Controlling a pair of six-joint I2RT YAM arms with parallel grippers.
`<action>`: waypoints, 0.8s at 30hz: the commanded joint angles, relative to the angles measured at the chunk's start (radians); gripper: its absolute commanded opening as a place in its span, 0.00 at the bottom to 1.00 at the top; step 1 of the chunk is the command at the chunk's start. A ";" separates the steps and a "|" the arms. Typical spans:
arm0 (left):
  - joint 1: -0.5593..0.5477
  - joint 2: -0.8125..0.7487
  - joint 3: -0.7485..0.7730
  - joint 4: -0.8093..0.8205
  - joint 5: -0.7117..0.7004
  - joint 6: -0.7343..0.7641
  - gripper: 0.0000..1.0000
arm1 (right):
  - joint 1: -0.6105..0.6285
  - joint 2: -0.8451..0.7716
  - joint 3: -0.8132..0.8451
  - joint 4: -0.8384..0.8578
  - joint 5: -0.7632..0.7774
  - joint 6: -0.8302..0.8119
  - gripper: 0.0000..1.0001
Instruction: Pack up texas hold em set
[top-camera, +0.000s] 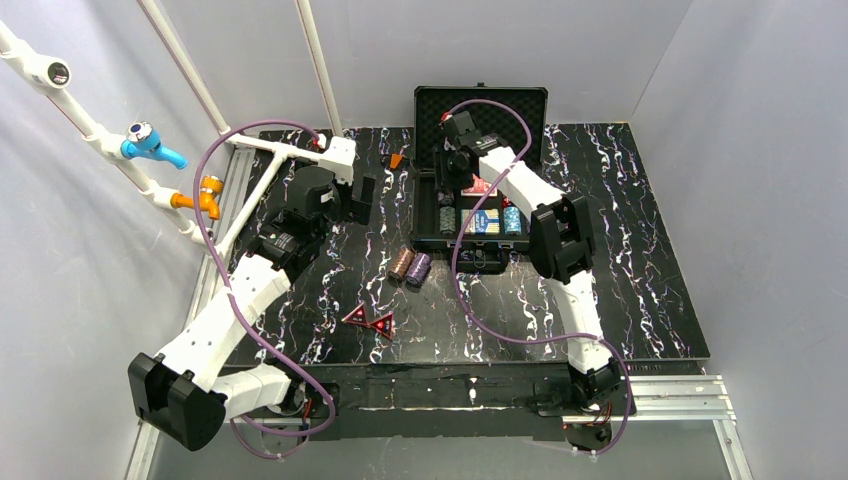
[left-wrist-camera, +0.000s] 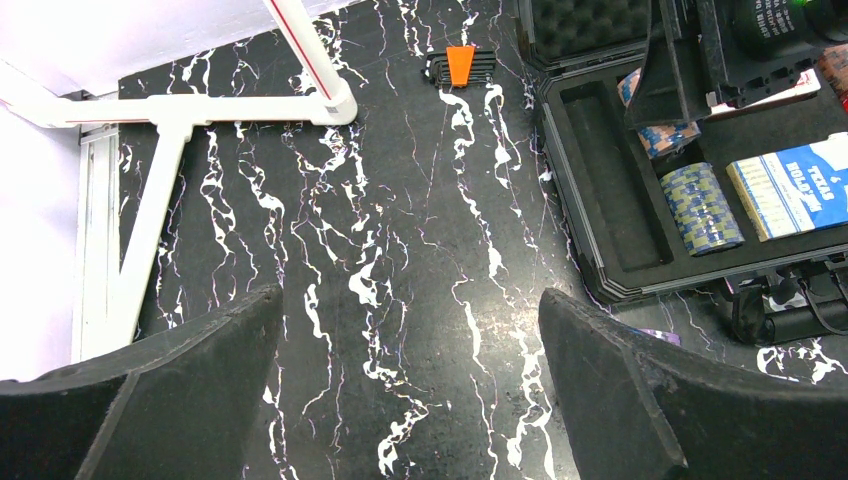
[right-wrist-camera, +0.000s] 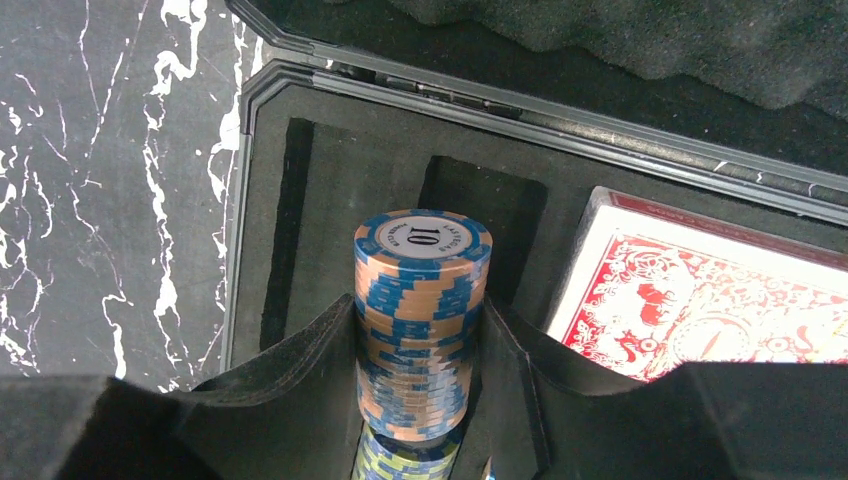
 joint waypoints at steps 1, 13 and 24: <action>-0.004 -0.035 0.006 -0.001 -0.003 0.013 0.99 | 0.007 -0.002 -0.002 0.039 0.019 0.016 0.01; -0.004 -0.035 0.005 -0.001 -0.006 0.012 0.99 | 0.021 -0.017 -0.064 -0.025 0.110 0.061 0.01; -0.004 -0.036 0.007 -0.001 0.000 0.011 0.99 | 0.040 -0.029 -0.116 -0.054 0.105 0.090 0.02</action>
